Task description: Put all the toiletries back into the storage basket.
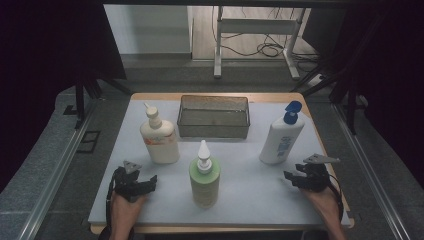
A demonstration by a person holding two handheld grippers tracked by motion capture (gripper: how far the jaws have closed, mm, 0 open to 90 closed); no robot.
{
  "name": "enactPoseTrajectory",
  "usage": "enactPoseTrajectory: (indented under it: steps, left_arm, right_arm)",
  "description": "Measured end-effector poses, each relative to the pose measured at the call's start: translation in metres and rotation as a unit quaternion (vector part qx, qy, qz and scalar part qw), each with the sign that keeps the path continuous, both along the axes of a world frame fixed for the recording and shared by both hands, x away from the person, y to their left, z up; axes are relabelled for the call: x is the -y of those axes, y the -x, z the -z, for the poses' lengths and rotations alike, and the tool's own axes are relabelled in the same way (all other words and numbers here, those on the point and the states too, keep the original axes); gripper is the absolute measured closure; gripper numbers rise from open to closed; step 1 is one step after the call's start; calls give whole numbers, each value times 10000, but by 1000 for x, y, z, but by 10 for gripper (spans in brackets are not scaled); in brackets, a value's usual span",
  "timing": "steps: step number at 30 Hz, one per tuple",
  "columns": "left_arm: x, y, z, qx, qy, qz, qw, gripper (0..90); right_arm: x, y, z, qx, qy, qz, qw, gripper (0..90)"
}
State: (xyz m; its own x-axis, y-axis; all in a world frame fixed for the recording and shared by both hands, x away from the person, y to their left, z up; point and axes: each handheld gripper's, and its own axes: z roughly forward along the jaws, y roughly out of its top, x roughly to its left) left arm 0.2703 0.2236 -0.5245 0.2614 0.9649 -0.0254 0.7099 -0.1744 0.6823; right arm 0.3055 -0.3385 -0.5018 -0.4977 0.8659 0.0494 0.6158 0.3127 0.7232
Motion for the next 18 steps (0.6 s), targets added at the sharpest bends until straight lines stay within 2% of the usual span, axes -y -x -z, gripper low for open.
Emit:
enactPoseTrajectory:
  steps: [5,6,7,8,9,18]
  left_arm:
    - [0,0,0,-1,1,2,10000,137]
    - [0,0,0,-1,1,2,10000,137]
    - [0,0,0,0,1,2,10000,137]
    - [0,0,0,0,1,2,10000,137]
    - [0,0,0,1,0,2,10000,137]
    - [0,0,0,4,3,2,10000,137]
  right_arm:
    - [3,-2,-3,88,-74,5,9999,577]
    - [3,-2,-3,88,-74,5,9999,577]
    - [5,-4,-4,117,-81,2,9999,638]
    - [5,-4,-4,117,-81,2,9999,638]
    - [7,-6,-5,111,-56,-1,9999,690]
    - [12,-19,-4,83,52,12,10000,898]
